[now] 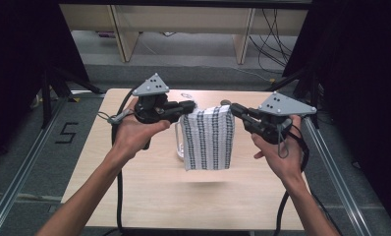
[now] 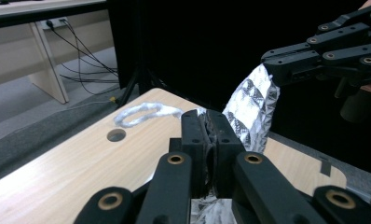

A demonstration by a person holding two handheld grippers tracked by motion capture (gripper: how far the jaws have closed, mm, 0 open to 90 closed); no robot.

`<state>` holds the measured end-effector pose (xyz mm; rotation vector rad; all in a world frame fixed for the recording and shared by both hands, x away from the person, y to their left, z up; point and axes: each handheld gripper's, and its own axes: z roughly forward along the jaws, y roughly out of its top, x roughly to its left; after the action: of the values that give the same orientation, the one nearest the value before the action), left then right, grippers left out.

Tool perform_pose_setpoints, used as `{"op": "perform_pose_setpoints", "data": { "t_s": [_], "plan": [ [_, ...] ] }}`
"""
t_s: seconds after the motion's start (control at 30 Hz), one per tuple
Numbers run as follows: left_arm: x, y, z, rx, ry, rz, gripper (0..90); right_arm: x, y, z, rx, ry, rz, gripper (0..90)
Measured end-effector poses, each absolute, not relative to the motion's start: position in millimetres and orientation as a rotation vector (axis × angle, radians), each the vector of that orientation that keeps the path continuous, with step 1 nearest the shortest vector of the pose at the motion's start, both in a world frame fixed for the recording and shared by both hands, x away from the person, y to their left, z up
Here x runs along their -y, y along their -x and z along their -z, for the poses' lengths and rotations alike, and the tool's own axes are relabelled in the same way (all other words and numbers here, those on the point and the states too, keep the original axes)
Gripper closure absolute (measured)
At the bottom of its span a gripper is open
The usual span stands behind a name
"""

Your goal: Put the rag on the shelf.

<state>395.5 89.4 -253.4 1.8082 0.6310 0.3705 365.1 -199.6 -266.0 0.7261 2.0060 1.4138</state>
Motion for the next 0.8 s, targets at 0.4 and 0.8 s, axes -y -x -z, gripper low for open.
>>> {"op": "perform_pose_setpoints", "data": {
  "t_s": [0.4,0.8],
  "plan": [
    [-93.7,-428.1,244.7,-0.716,-1.758,-0.386,86.5,188.9,-400.2,254.2,-2.001,-0.759,-1.409,87.7],
    [-92.5,-474.6,248.2,-0.817,-1.698,-0.389,86.3,177.2,-457.1,258.4,-1.987,-0.848,-1.364,87.7]
  ]
}}
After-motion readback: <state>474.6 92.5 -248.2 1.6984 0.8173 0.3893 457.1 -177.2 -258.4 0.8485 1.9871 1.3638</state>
